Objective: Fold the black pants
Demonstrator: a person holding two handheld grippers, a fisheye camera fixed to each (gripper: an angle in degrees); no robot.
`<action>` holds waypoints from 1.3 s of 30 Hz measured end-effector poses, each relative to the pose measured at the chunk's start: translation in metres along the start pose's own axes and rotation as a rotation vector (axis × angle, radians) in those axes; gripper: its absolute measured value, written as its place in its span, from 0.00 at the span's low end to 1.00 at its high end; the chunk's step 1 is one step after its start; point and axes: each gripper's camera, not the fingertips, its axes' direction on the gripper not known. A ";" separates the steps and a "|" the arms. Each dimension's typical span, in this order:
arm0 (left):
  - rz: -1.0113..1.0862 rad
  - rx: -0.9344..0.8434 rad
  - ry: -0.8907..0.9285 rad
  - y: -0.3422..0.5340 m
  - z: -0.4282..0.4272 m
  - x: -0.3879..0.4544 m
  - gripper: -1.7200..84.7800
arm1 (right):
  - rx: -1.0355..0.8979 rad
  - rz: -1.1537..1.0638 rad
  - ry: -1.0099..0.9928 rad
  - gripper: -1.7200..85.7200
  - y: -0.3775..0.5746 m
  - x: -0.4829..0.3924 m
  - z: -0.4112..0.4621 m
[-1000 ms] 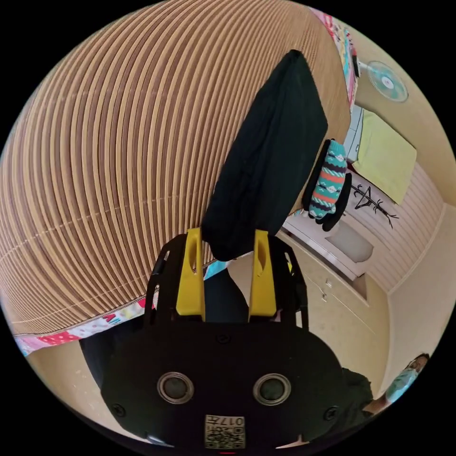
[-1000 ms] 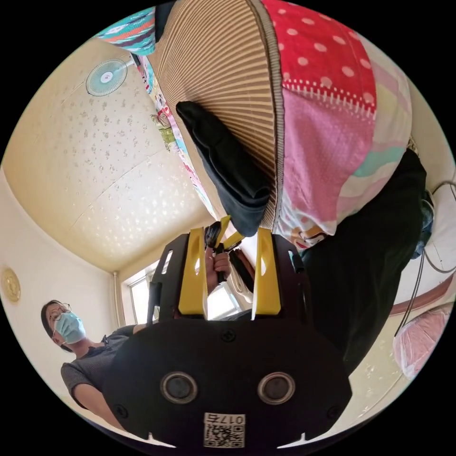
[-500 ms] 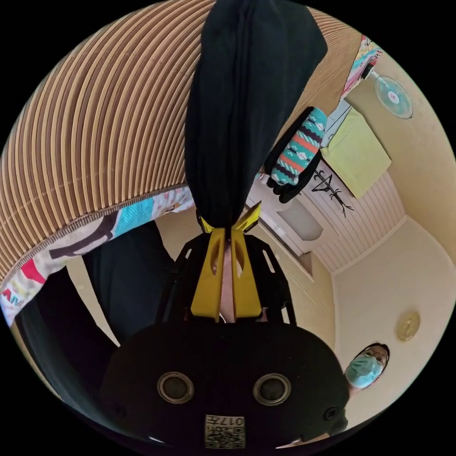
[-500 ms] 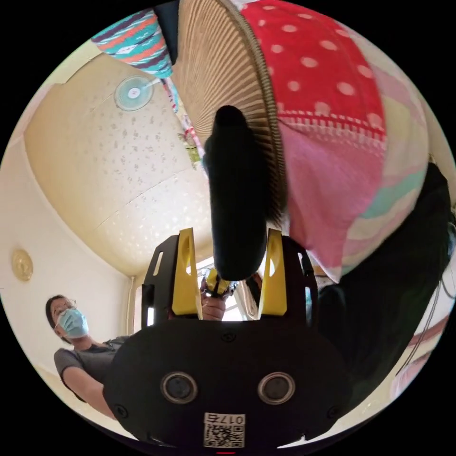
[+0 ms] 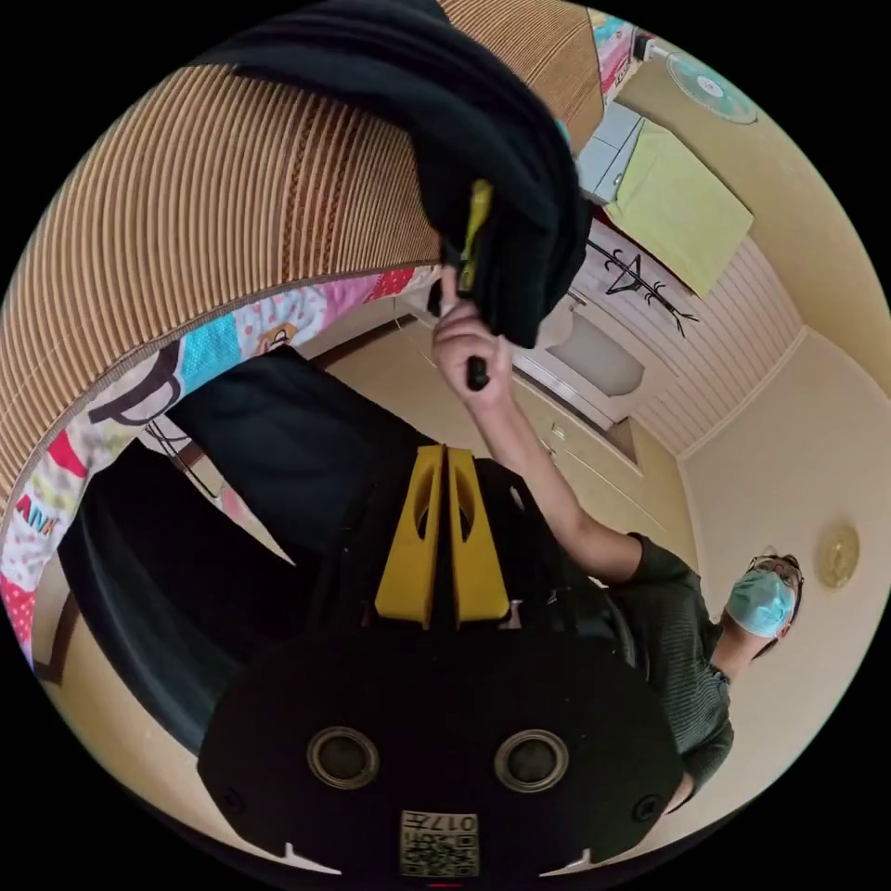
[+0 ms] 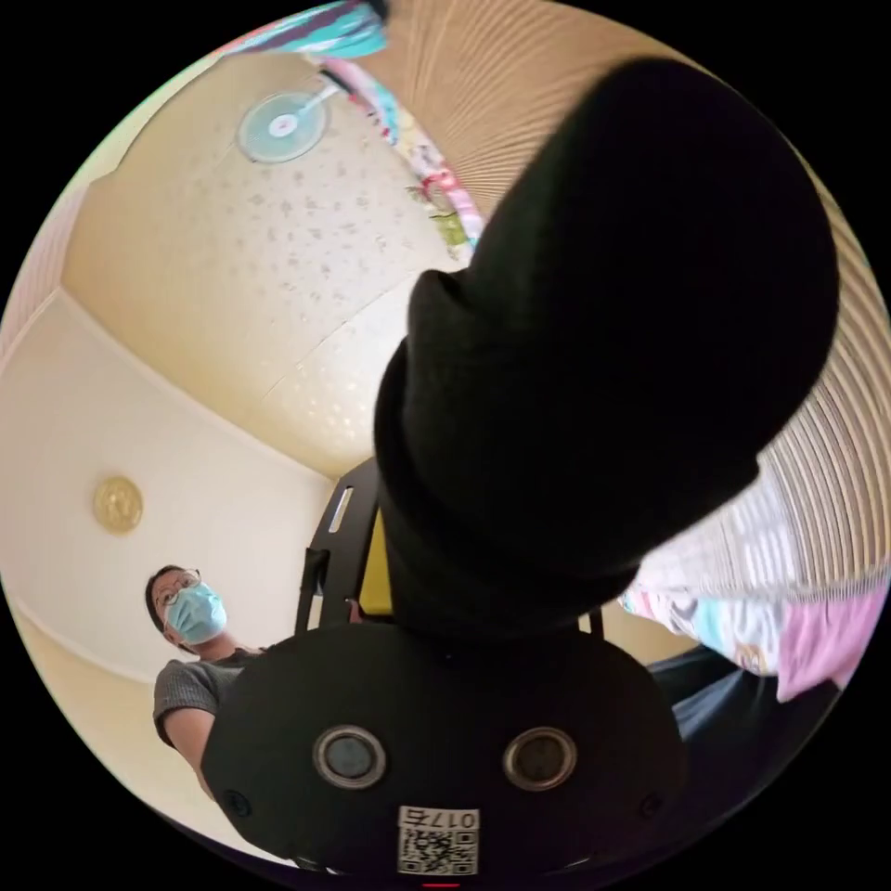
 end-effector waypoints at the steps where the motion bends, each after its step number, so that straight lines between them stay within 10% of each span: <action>1: -0.015 0.021 -0.008 0.006 -0.005 -0.002 0.01 | -0.026 -0.070 -0.009 0.20 -0.019 -0.033 0.008; 14: -0.456 0.716 0.426 0.197 -0.022 -0.118 0.01 | -0.064 -0.703 0.191 0.18 -0.132 -0.363 -0.065; 21: -0.507 0.738 0.405 0.245 0.035 -0.122 0.01 | 0.529 0.154 0.652 0.11 -0.034 -0.252 -0.244; 31: -0.484 0.729 0.172 0.244 0.105 -0.116 0.01 | 1.046 0.213 -0.105 0.03 0.238 -0.015 -0.137; 39: -0.359 0.983 -0.176 0.279 0.095 -0.097 0.02 | 1.054 -0.033 -0.439 0.02 0.216 -0.007 -0.041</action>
